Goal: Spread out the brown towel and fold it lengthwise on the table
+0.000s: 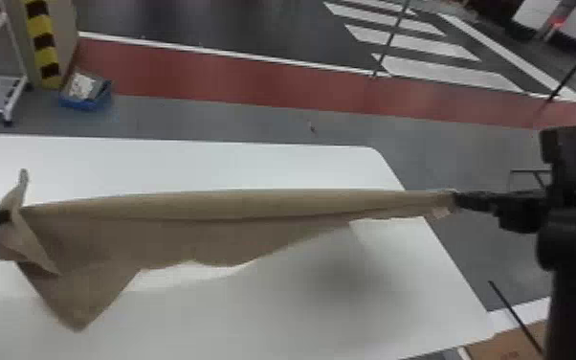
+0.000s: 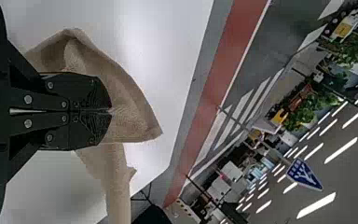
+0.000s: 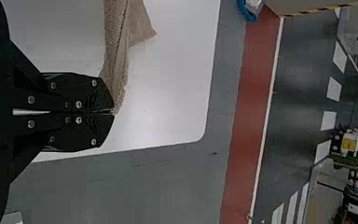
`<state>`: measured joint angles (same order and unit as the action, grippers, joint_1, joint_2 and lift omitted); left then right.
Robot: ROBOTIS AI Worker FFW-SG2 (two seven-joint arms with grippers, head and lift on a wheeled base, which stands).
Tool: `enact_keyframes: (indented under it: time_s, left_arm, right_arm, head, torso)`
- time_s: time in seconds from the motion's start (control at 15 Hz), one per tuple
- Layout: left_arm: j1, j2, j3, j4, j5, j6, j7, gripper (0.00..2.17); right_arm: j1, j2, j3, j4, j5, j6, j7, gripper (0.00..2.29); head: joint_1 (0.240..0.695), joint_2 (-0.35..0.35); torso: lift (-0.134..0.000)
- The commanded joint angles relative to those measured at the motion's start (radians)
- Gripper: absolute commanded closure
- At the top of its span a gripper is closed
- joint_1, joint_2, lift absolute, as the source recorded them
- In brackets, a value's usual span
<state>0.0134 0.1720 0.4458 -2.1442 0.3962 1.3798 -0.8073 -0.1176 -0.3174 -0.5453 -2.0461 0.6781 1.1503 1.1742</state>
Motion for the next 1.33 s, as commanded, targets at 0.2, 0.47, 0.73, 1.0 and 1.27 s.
enact_keyframes:
  time_s: [0.2, 0.47, 0.73, 1.0, 1.27]
  left_arm:
    - [-0.006, 0.009, -0.045, 0.09, -0.083, -0.043, -0.064, 0.01]
    - [0.002, 0.014, -0.029, 0.09, -0.085, -0.052, -0.073, 0.1]
    - [0.057, 0.02, -0.157, 0.076, -0.221, -0.27, -0.145, 0.21]
    - [0.123, 0.04, -0.297, 0.075, -0.418, -0.509, -0.231, 0.3]
    - [0.117, 0.041, -0.354, 0.099, -0.517, -0.515, -0.153, 0.3]
  right_arm:
    - [0.065, 0.023, 0.025, -0.048, -0.025, -0.016, 0.019, 1.57]
    - [0.243, 0.054, 0.033, -0.161, -0.008, -0.197, 0.044, 1.57]
    - [0.323, 0.086, 0.021, -0.209, 0.026, -0.273, 0.047, 1.57]
    - [0.401, 0.129, -0.041, -0.244, 0.029, -0.448, 0.05, 1.57]
    - [0.447, 0.136, -0.11, -0.275, 0.028, -0.51, 0.067, 1.57]
  head:
    - [0.695, -0.339]
    - [0.695, -0.302]
    - [0.695, -0.295]
    - [0.695, -0.333]
    - [0.695, -0.35]
  torso:
    - [-0.124]
    - [-0.124]
    - [-0.124]
    - [-0.124]
    - [-0.124]
